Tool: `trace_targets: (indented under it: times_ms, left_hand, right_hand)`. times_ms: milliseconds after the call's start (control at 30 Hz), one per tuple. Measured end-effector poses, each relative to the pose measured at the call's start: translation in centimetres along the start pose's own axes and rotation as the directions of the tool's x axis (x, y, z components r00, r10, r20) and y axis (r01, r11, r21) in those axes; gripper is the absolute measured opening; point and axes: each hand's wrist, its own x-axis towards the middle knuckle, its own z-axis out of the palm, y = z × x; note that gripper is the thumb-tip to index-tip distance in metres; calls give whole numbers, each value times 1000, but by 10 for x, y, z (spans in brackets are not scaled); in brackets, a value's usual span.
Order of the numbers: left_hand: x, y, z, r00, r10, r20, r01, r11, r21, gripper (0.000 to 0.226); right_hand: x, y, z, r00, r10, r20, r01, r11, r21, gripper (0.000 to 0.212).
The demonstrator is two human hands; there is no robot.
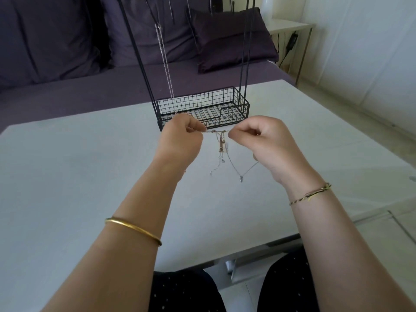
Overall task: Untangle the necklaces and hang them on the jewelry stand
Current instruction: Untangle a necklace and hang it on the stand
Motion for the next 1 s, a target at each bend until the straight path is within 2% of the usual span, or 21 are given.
trace_targets:
  times_ms: [100, 233, 467, 633, 800, 1000]
  left_hand:
    - [-4, 7, 1, 990, -93, 109, 106, 987, -120, 18]
    - [-7, 12, 1, 952, -186, 242, 260, 909, -326, 21]
    - [-5, 8, 0, 919, -247, 306, 366, 822, -436, 28]
    - [-2, 5, -1, 914, -264, 309, 367, 862, -349, 32]
    - [-1, 5, 0, 916, -257, 308, 355, 876, -326, 31]
    - [-2, 2, -1, 983, -89, 160, 141, 925, -353, 25]
  right_hand:
    - [0, -2, 1, 1000, 0, -8, 0, 1000, 7, 12]
    - [-2, -3, 4, 999, 9, 40, -8, 1000, -29, 16]
    - [-1, -1, 5, 996, 77, 39, -77, 997, -12, 25]
    - [-1, -1, 5, 995, 92, 24, -93, 996, 14, 26]
    - [-1, -5, 6, 969, 237, 70, -248, 932, 265, 21]
    - [0, -2, 4, 974, 225, 1, -218, 944, 248, 27]
